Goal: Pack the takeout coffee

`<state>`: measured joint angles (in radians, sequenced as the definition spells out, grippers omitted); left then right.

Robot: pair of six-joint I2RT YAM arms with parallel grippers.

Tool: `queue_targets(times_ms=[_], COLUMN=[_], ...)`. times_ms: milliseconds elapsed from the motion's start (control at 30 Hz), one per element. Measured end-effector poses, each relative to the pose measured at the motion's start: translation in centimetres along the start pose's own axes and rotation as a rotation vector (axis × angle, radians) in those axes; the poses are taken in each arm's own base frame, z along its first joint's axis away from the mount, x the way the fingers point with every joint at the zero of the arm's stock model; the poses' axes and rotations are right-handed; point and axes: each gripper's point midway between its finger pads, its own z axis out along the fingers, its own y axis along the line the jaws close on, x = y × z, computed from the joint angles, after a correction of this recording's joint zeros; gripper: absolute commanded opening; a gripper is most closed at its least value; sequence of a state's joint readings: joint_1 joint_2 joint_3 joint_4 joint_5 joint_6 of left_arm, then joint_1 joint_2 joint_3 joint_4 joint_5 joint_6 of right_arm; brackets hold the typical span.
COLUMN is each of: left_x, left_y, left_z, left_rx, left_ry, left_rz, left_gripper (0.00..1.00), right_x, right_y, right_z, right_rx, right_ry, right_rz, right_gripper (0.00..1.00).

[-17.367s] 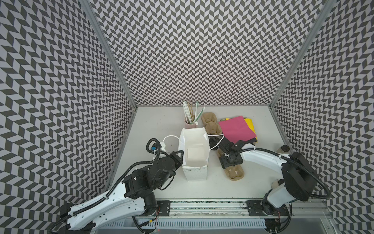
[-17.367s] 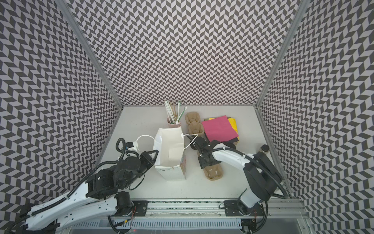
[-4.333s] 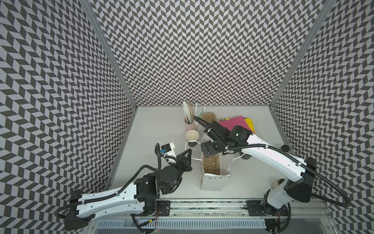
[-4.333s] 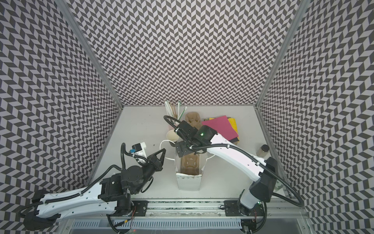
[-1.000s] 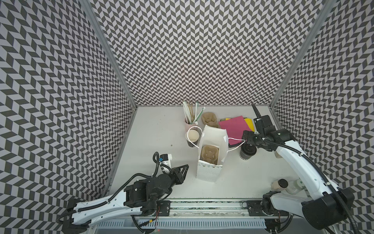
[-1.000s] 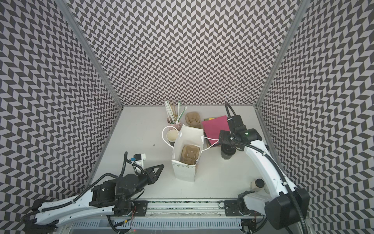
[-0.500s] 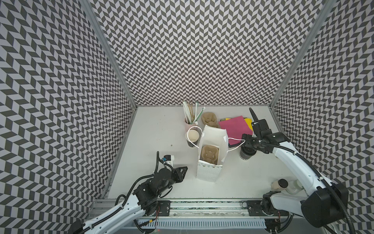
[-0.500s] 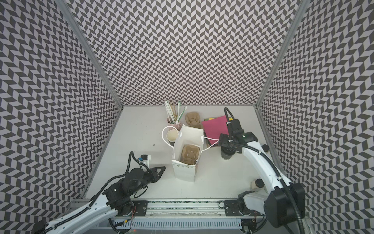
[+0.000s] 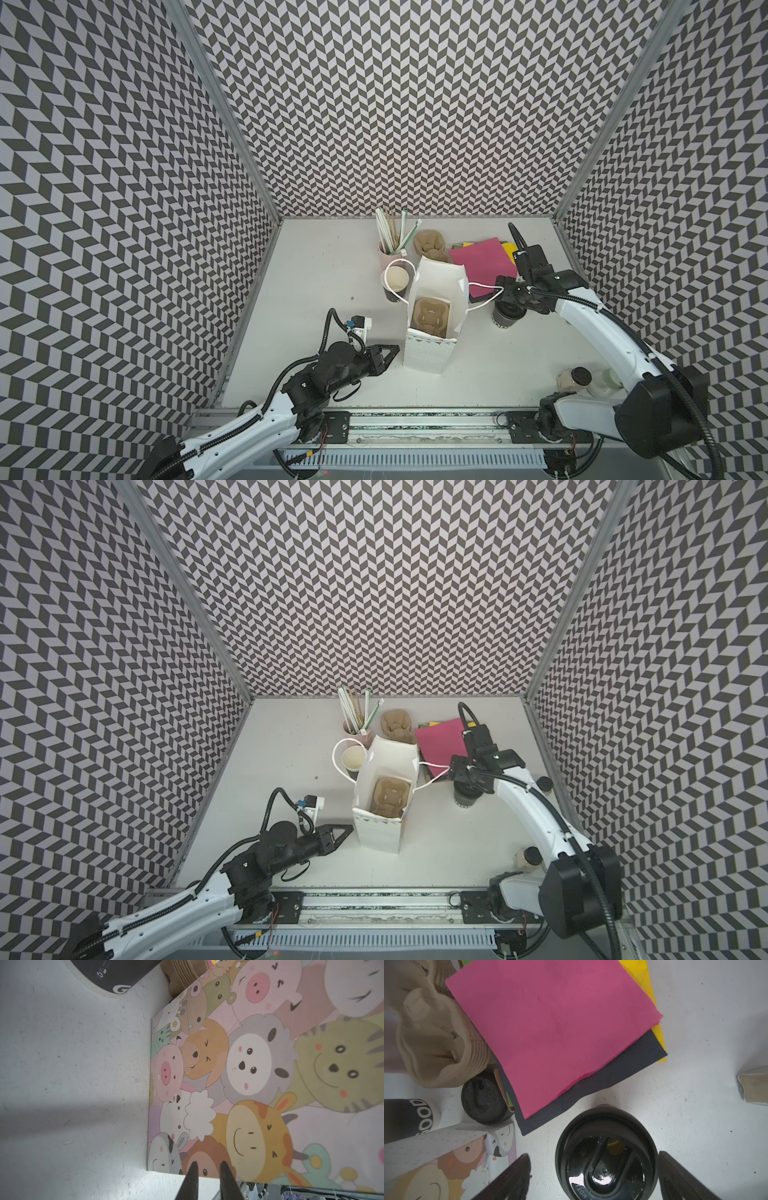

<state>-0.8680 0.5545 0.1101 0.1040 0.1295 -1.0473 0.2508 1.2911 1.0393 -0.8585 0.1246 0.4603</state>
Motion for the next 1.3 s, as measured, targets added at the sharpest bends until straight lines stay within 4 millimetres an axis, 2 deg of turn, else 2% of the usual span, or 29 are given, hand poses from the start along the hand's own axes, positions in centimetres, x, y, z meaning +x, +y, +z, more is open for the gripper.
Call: queue_targets(times_ms=[233,400,467,600,767,967,1100,1300], left_x=[1.6,2.4,2.5,2.8,3.8,3.7,3.9,5.3], left_y=[1.4,0.9,0.8,0.4,0.2,-0.4,-0.5,-0.1], left_z=[0.2,0.5,0.6,0.9,1.3,1.4,1.6,2.4], left_rx=[-0.001,0.015,0.02,0.033,0.034,0.054,0.057,0.038], left_ry=[0.037,0.065,0.069,0.077,0.101,0.093,0.093,0.134], left_rz=[-0.08,-0.098,-0.103,-0.111,-0.116,-0.118,-0.123,-0.115], left_gripper=[0.2,0.2,0.2,0.2,0.2,0.19,0.19,0.19], right_x=[0.9,0.7,0.6,0.7,0.9,1.0,0.9,1.4], right_y=[-0.5,-0.6,-0.6,-0.5,-0.8,-0.8,-0.8,-0.4], right_z=[0.7,0.8,0.8,0.8,0.8,0.6,0.3,0.4], right_rx=[0.018,0.022,0.021,0.019,0.023,0.022,0.025,0.031], right_ry=[0.018,0.008,0.005,0.005,0.004,0.003,0.008,0.019], right_rz=[0.0,-0.001,-0.005,-0.014,-0.026,-0.04,-0.053,-0.083], right_gripper=[0.91,0.87,0.89,0.99,1.0,0.91,0.9,0.9])
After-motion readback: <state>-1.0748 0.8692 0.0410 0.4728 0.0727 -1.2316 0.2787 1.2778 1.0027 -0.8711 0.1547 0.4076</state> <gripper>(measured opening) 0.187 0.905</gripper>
